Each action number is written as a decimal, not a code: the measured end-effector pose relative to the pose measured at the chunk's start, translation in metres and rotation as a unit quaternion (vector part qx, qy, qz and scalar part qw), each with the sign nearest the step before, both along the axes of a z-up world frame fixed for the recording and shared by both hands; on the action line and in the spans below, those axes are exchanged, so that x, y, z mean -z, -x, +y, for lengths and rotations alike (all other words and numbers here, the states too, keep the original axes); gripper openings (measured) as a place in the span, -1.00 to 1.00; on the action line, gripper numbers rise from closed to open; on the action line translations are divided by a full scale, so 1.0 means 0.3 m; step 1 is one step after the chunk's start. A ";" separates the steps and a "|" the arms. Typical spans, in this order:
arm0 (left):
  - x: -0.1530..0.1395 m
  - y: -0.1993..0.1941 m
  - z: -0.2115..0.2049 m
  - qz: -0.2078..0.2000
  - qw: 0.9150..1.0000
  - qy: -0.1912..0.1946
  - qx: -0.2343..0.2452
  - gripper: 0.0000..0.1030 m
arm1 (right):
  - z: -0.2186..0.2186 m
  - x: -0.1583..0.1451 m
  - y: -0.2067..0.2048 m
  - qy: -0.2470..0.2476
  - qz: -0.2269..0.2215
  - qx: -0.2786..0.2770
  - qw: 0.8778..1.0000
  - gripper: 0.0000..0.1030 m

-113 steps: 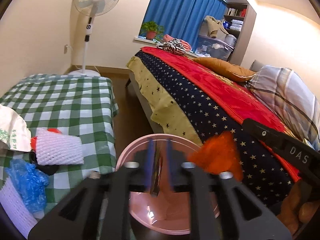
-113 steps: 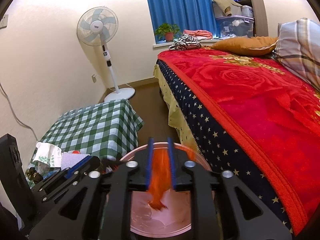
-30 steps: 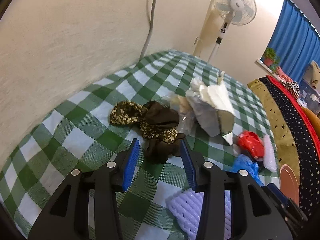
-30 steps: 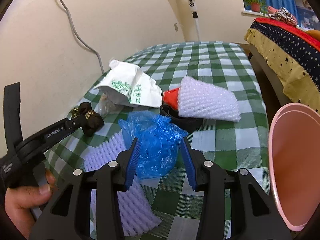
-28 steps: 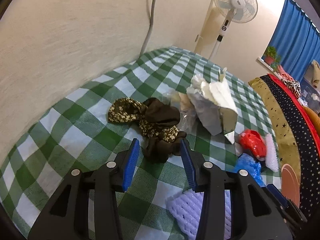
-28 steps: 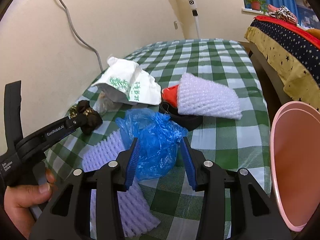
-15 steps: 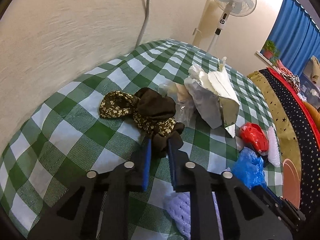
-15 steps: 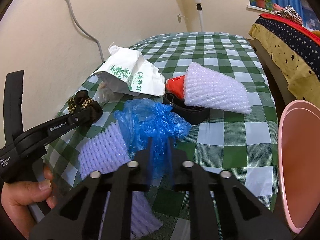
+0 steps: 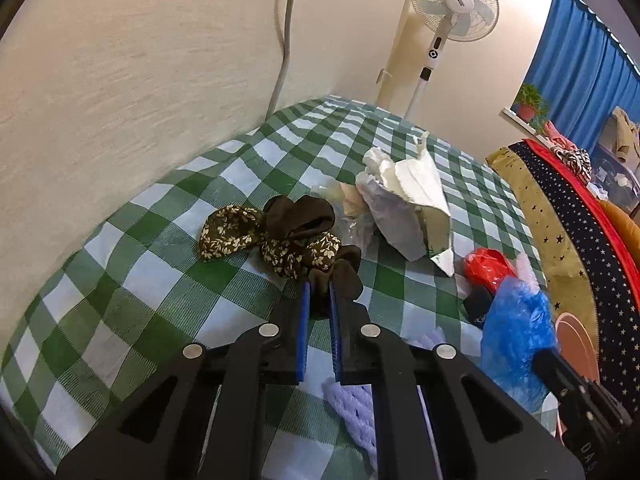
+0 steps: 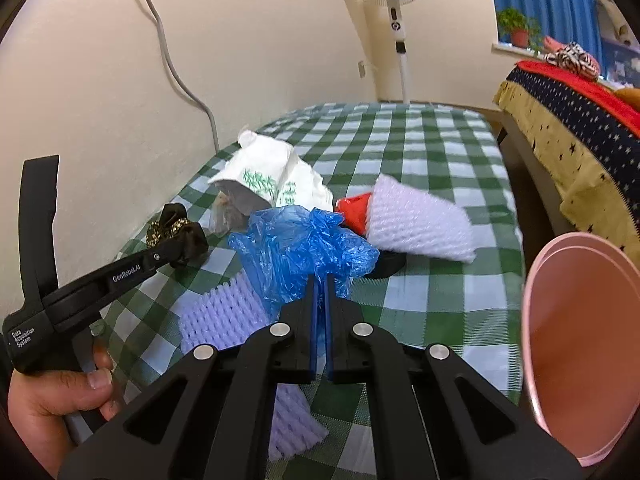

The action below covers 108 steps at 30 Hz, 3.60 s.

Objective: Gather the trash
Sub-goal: 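Grasp the blue plastic bag with the right tool while the left tool grasps the brown patterned cloth, then carry the blue bag and brown cloth over the pink bin with both tools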

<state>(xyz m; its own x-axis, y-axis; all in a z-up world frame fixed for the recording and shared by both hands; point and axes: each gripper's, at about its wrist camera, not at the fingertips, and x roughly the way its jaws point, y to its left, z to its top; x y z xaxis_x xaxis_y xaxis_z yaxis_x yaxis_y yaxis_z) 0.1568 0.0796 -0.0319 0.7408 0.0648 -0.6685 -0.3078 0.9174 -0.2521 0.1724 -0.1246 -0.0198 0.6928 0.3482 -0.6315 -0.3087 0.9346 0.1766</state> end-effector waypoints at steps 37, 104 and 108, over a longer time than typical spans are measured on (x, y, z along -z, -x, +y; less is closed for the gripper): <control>-0.219 0.184 -0.227 -0.094 0.989 -0.027 0.115 -0.83 | -0.289 -0.304 0.241 -0.015 -0.073 0.094 0.993 -0.94; -0.131 0.042 -0.906 -0.104 0.930 0.001 0.353 -0.84 | -0.808 -0.312 0.138 -0.003 -0.061 0.287 0.956 -0.94; -0.128 0.037 -0.925 -0.102 0.927 0.003 0.360 -0.84 | -0.815 -0.311 0.138 -0.003 -0.060 0.289 0.955 -0.94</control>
<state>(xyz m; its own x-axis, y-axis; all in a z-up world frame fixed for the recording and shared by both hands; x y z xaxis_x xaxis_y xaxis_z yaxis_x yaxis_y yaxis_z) 0.1457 -0.1979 0.0064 0.7013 -0.4991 -0.5091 0.4391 0.8649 -0.2430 0.1311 -0.3690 0.0735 0.8379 -0.1111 -0.5344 0.2404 0.9541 0.1787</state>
